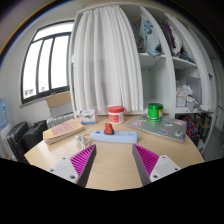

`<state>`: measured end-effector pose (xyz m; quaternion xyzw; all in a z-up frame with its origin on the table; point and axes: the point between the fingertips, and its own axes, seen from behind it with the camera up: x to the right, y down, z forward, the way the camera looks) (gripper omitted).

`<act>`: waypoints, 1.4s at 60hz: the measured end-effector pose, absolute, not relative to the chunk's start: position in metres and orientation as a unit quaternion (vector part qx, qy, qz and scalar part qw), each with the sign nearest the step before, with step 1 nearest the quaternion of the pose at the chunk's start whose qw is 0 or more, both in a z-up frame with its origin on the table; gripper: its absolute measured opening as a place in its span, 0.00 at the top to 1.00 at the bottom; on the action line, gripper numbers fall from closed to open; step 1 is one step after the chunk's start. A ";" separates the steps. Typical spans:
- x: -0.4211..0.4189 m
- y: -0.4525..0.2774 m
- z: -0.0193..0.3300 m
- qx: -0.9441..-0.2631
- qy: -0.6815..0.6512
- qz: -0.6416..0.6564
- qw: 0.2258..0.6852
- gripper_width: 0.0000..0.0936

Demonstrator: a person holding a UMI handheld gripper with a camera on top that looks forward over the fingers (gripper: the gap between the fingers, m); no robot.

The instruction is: Unplug charger

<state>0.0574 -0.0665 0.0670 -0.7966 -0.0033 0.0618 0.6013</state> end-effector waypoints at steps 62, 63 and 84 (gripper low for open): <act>0.021 0.067 0.189 -0.676 -0.043 -0.013 0.736 0.89; 0.030 0.054 0.200 -0.677 -0.043 -0.005 0.735 0.88; 0.149 0.037 0.086 -0.816 -0.011 -0.030 0.577 0.88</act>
